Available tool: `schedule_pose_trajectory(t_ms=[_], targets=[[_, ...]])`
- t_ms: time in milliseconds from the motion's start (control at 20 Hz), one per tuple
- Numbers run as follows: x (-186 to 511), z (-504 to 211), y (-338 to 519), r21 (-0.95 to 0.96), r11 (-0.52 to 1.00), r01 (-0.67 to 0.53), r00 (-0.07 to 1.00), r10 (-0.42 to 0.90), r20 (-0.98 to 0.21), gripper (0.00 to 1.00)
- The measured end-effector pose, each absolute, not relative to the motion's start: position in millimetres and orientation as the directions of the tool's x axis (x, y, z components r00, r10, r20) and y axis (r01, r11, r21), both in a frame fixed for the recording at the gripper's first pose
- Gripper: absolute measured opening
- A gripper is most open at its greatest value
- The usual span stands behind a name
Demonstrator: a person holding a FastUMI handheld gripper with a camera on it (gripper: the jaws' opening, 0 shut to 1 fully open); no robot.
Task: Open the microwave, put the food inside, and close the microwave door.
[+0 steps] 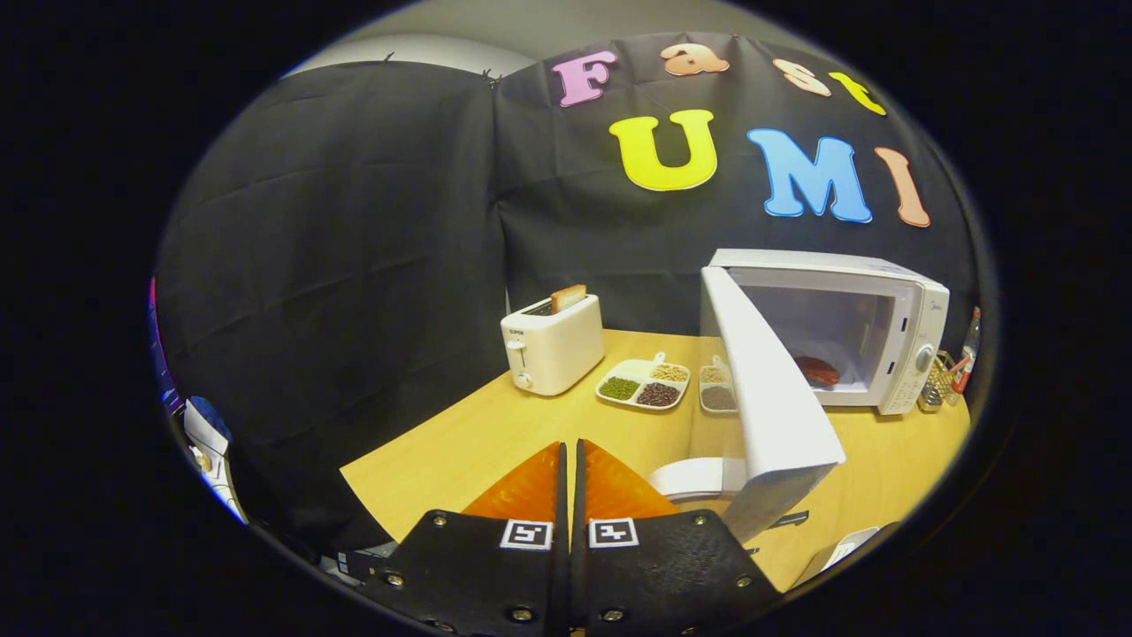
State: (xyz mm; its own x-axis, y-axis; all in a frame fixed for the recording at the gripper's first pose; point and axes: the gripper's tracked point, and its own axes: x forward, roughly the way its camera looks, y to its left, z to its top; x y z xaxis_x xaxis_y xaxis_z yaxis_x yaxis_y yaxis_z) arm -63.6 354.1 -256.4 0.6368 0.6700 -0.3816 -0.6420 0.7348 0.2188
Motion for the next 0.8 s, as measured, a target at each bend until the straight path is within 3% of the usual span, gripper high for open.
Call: schedule_pose_trajectory(t_ms=[800], targets=[[19.1, -269.3, 232.1, 0.165, 0.86, -0.482, 0.753, 0.504, -0.423, 0.01]])
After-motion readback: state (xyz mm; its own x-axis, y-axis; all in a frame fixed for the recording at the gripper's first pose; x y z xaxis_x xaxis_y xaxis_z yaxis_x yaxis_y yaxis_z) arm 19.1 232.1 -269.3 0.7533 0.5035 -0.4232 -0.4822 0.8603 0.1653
